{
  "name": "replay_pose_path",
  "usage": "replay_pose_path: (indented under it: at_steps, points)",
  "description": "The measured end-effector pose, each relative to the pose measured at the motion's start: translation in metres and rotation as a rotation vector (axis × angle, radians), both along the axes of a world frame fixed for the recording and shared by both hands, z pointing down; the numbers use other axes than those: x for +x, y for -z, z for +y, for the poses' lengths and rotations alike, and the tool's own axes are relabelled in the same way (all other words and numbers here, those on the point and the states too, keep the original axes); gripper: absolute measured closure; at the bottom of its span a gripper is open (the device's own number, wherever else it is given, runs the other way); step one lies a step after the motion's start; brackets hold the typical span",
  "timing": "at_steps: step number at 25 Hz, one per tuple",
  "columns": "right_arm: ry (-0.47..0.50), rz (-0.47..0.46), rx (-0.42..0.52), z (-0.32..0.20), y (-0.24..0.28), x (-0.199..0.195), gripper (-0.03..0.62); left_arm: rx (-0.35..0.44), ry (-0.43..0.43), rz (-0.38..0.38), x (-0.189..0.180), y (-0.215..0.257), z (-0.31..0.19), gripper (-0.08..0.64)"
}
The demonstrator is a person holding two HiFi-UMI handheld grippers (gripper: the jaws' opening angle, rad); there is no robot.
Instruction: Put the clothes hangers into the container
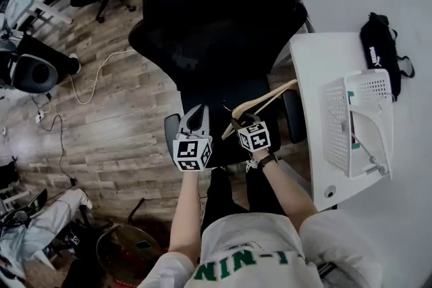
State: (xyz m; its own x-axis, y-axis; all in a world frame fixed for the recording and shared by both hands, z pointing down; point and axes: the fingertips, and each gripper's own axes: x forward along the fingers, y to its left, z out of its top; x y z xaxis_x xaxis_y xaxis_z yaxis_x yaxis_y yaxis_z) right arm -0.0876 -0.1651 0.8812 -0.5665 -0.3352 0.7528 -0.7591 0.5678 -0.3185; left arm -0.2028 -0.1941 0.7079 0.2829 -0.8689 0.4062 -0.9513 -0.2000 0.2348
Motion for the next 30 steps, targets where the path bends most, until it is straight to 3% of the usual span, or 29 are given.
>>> replay_pose_path:
  at_steps: [5,10,20,30]
  points:
    - [0.013,-0.102,0.063,0.011,0.095,0.005,0.426,0.039,0.017,-0.011,0.009,0.058,0.014,0.549]
    - [0.091,-0.104,0.195,0.012,0.176,0.005,0.428,0.093,0.037,-0.033,0.006,0.116,0.026,0.549]
    - [0.126,-0.119,0.458,0.007,0.318,0.02,0.428,0.196,0.036,-0.079,0.007,0.202,0.037,0.549]
    - [0.064,-0.104,0.642,-0.031,0.433,0.08,0.428,0.321,-0.067,-0.065,0.063,0.283,0.004,0.549]
